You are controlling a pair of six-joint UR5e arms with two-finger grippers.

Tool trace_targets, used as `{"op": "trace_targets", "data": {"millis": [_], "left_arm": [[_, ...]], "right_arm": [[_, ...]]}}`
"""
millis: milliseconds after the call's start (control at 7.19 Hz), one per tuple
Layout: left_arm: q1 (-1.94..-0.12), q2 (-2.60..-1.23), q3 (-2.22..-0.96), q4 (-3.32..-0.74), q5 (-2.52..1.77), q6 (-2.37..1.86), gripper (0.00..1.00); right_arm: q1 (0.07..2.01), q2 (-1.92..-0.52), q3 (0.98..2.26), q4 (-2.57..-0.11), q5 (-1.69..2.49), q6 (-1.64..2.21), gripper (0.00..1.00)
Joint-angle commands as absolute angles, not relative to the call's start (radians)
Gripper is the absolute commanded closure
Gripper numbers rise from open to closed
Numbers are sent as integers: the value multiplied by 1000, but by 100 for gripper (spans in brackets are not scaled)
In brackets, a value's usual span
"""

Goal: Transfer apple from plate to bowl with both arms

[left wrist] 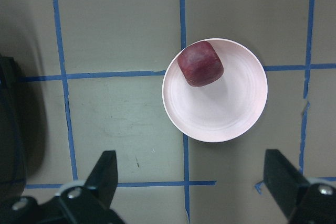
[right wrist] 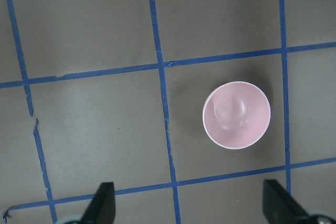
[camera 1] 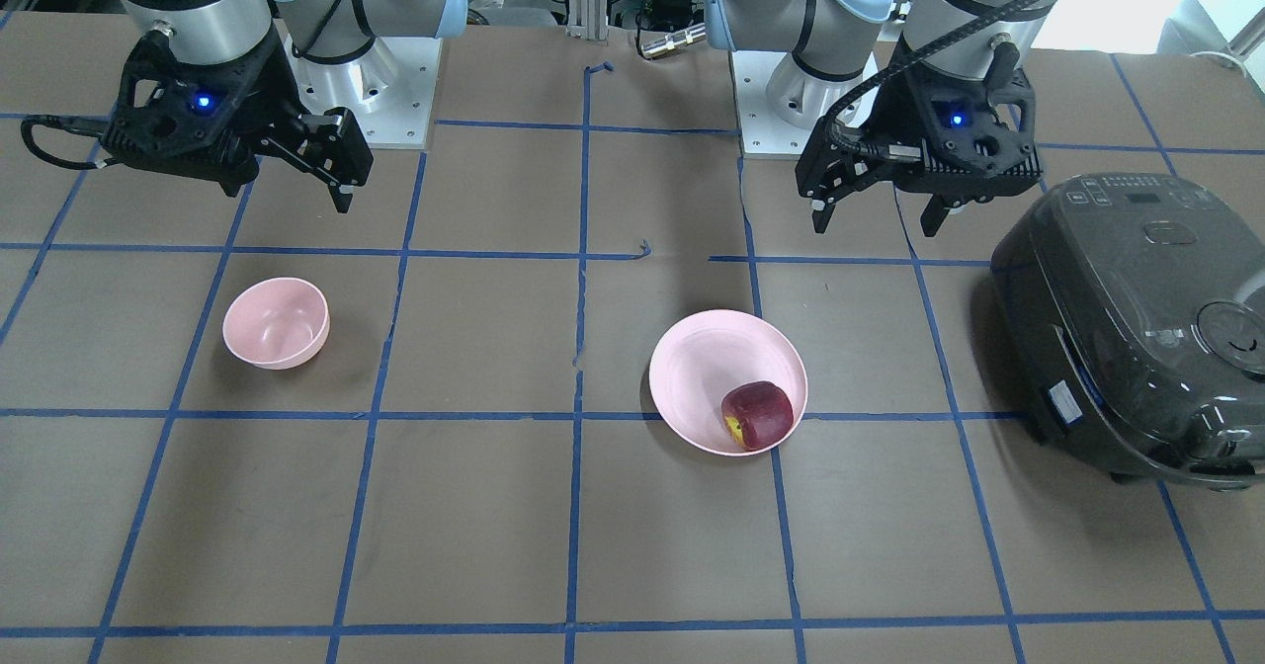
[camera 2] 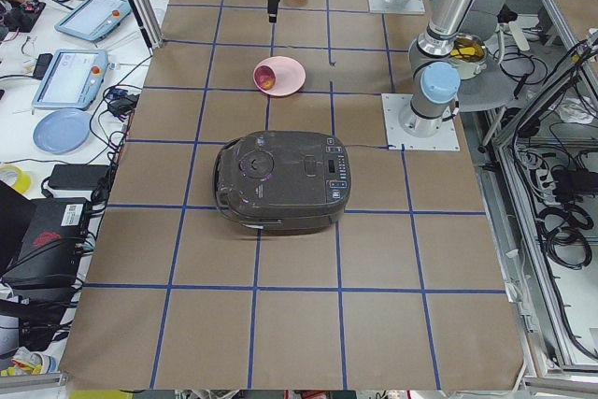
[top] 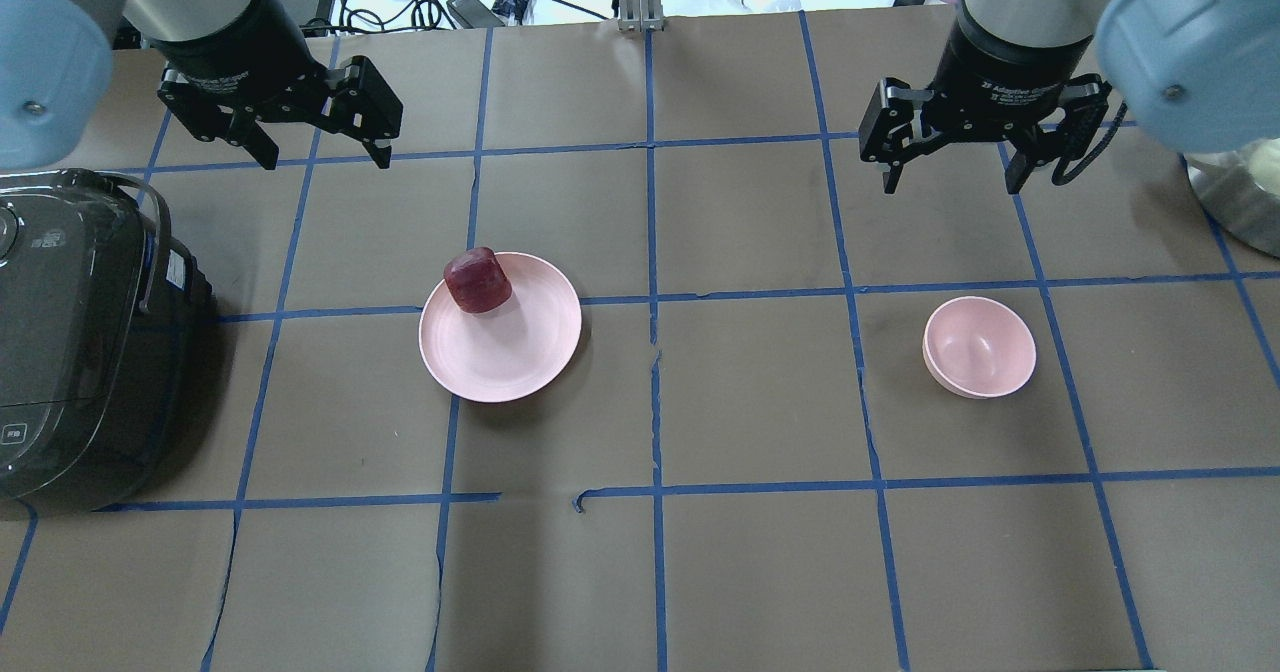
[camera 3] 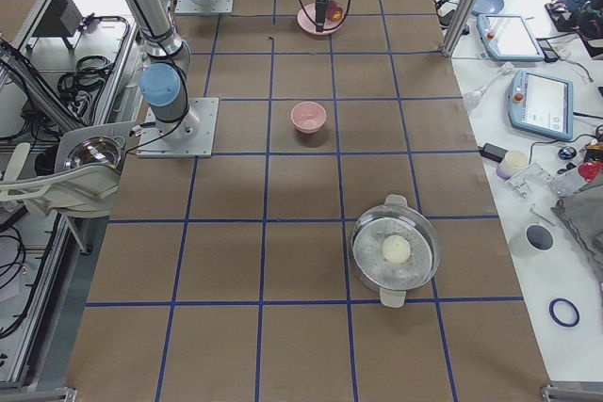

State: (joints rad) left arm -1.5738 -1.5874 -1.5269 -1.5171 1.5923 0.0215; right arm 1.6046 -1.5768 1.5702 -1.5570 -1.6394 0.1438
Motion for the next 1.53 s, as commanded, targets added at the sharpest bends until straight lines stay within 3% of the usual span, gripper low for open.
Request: {"op": "trace_targets", "data": {"millis": [0,974,1391], "left_arm": [[-1574,-1589,-1526,-1517,1592,20,0],[-1568,-1618,-1528,-1442,1585,20,0],[-1569,-1725,-1661,-1238,1580,-1,0]], "right_arm": [[1605,-1578,1569,-1555,-1634,143,0],[1605,-1588,1559,-1543,-1592,129,0],[1605,-1586,1565,-1542,-1594,130,0]]}}
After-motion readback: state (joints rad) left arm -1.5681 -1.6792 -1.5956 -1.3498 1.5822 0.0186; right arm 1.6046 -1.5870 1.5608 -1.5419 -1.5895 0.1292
